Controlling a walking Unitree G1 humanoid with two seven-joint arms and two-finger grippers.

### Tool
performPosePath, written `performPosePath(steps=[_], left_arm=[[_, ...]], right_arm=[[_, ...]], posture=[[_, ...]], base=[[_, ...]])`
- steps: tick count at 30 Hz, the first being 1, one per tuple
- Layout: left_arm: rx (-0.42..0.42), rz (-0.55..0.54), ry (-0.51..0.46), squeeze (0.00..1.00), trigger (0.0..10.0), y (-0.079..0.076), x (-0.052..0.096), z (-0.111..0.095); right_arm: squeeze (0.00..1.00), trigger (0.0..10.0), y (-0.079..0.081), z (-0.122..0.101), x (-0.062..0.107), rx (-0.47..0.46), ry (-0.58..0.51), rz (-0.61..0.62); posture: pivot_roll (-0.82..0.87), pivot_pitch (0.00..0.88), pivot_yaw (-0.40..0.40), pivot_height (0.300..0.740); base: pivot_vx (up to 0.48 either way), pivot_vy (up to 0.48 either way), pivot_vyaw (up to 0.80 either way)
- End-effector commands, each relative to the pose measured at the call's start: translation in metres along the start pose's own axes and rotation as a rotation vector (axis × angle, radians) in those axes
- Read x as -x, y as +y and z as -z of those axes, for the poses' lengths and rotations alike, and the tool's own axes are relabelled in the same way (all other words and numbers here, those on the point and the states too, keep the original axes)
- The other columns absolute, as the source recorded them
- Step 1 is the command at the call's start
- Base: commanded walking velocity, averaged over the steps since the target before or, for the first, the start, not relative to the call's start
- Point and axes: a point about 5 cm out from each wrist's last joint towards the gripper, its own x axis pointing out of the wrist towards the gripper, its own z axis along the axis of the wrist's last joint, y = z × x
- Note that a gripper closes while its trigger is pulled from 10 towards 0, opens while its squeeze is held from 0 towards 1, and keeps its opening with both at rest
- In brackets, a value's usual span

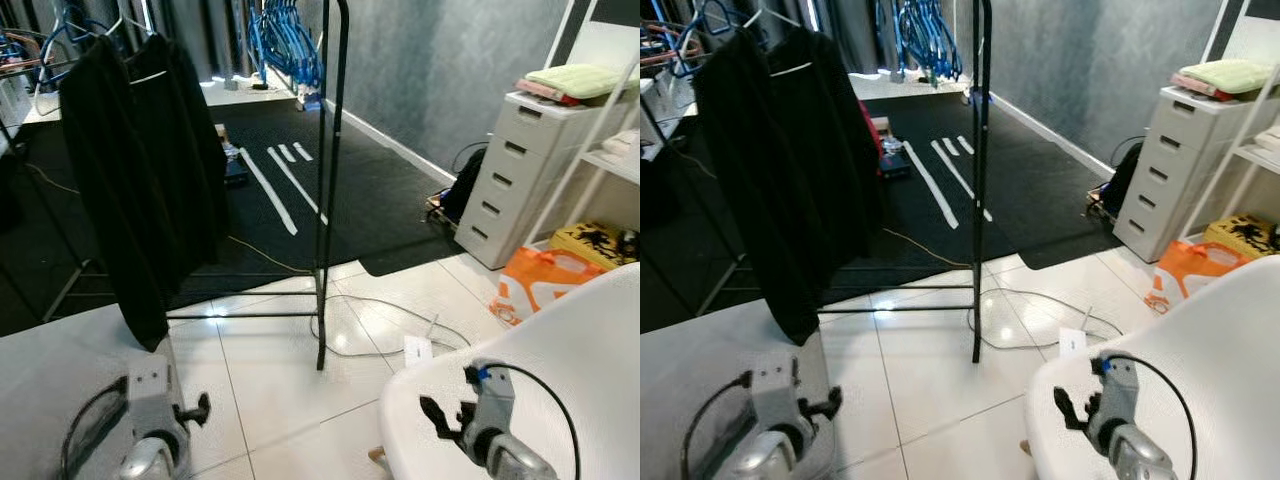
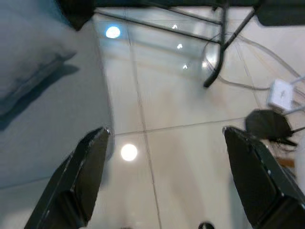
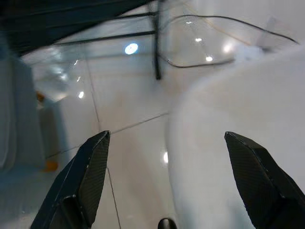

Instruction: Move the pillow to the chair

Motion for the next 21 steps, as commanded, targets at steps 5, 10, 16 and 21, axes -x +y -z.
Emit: performPosePath(steps=[5,10,16,21], left_arm=[[0.000,-0.016,-0.030,0.00,10.0,0.006,-0.011,-0.001],[-0.066,-0.028,-0.006,0.00,10.0,0.014,-0.020,0.001],[-0.123,-0.034,0.048,0.00,10.0,0.019,-0.021,0.013],[-0.150,-0.061,0.066,0.00,10.0,0.021,-0.020,0.021]], right_arm=[[0.00,10.0,0.004,-0.013,-0.006,0.038,-0.016,-0.037],[0.00,10.0,0.004,-0.015,-0.006,0.032,-0.018,-0.037],[0.00,10.0,0.001,-0.011,-0.006,0.024,0.002,-0.013],[0.00,10.0,-0.001,-0.010,-0.006,0.013,0.005,-0.002]], posture=[[-0.16,0.000,-0.038,0.740],[-0.15,0.000,-0.039,0.740],[-0.14,0.000,-0.030,0.740],[-0.13,0.000,-0.027,0.740]], base=[[0.000,0.000,0.80],[0.000,0.000,0.80],[0.000,0.000,0.80],[0.000,0.000,0.80]])
